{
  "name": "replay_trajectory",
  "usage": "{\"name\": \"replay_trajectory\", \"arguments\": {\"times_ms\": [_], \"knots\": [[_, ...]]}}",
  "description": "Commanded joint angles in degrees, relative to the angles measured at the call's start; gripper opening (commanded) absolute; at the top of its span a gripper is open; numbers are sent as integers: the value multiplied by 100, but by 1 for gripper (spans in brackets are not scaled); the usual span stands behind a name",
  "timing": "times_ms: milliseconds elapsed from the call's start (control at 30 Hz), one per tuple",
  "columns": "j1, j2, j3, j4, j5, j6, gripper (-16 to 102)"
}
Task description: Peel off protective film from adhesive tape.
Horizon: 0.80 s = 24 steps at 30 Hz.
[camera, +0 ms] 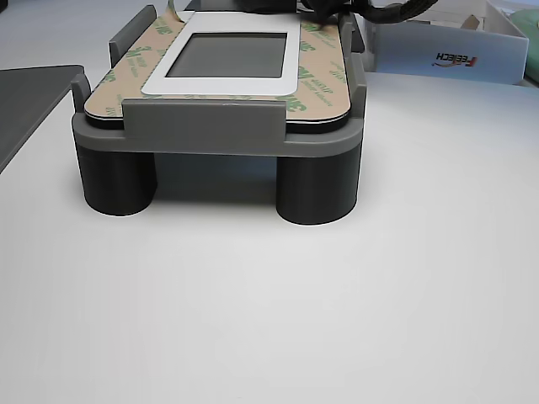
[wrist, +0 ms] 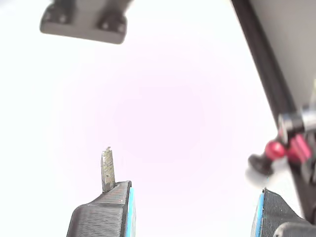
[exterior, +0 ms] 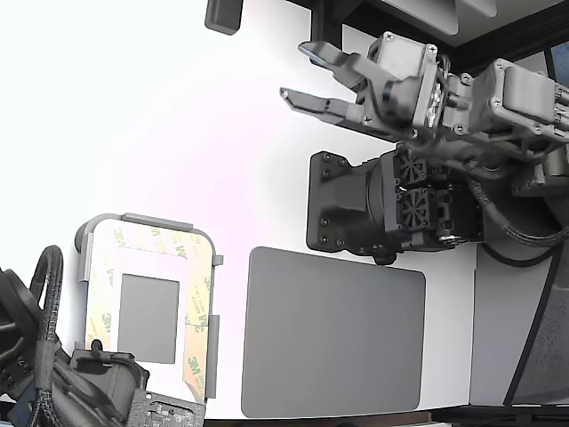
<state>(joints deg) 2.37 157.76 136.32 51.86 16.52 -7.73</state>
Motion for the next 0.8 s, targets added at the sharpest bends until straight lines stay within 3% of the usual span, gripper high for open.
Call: {"name": "replay_trajectory", "arguments": {"times_ms": [0,133,500,767], "knots": [[-158,1151,914,167,-220,2004,100],[-167,1151,1178,545,-211,1890,100],[-167,1151,1485,369,-879,1441,100],[-167,1151,1485,369,-896,1433,100]]}}
